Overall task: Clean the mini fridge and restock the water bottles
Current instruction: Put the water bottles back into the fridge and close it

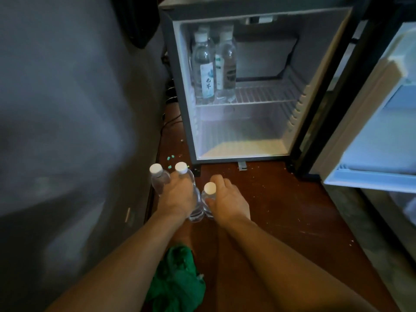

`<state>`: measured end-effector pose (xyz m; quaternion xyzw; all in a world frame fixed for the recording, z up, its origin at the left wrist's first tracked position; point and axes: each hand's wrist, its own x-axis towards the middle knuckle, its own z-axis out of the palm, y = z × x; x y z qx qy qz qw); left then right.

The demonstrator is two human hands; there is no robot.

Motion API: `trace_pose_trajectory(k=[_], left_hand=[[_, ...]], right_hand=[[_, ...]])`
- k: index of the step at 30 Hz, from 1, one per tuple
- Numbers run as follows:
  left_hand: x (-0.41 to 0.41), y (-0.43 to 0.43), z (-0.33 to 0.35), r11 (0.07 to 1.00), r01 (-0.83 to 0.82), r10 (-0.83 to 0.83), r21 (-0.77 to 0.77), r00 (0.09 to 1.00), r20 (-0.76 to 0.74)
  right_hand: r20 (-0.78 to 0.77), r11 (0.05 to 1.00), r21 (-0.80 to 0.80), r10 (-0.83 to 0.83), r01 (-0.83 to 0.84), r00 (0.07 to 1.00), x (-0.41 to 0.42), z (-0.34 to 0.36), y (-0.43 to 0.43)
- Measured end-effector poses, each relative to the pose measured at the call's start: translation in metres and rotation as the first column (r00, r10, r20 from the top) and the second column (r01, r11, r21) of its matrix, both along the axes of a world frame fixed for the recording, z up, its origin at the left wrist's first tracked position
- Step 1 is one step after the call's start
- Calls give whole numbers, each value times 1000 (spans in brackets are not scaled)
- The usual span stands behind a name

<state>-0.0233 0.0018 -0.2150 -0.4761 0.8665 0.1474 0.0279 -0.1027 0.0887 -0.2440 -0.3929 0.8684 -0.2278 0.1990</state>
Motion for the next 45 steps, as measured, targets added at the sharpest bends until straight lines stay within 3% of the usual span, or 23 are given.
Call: trace_pose_trajectory(k=[7,10,13,16,22,26,28,32,35,38,41,43,45], left_hand=[[1,-13,-16,996,-29,34,90,998,-57],[-5,-9,-6,997,74,-73,-9,997,4],[-32,-3,29,994,103,-100,21,990,-101],[-74,-10,79,998,51,-39,37,961,-272],[-161,-30,164,996,86,-72,-8,771,-633],[-215,-44,183,997,47,24,62,566,-824],[-239,-46,181,993,54,59,100,507,-860],[-283,-57,155,992,9,98,124,551,-829],[-315,-76,147,980,-113,201,166,585,-786],[-339,-97,155,956,-192,295,223,647,-703],[-355,-115,148,969,-94,227,230,707,-670],[-357,-115,144,985,-122,170,118,692,-701],[-354,-111,144,977,-193,197,94,628,-753]], right_hand=[[149,987,-53,-140,150,979,-15,-7,5],[197,960,-52,-261,275,945,-27,3,4],[171,899,-115,-402,424,899,-48,30,2],[107,883,-218,-401,415,910,-80,72,-5],[54,752,-506,-462,423,885,-157,157,-20],[-11,749,-542,-460,382,888,-204,188,-34],[13,730,-545,-485,413,874,-223,189,-43],[56,701,-492,-566,516,822,-254,177,-65],[76,758,-397,-535,517,842,-285,178,-86],[95,805,-400,-439,438,893,-311,183,-113],[-33,892,-314,-353,326,935,-322,180,-136],[-75,894,-303,-366,328,928,-325,177,-145],[-63,837,-385,-445,390,893,-319,173,-146]])
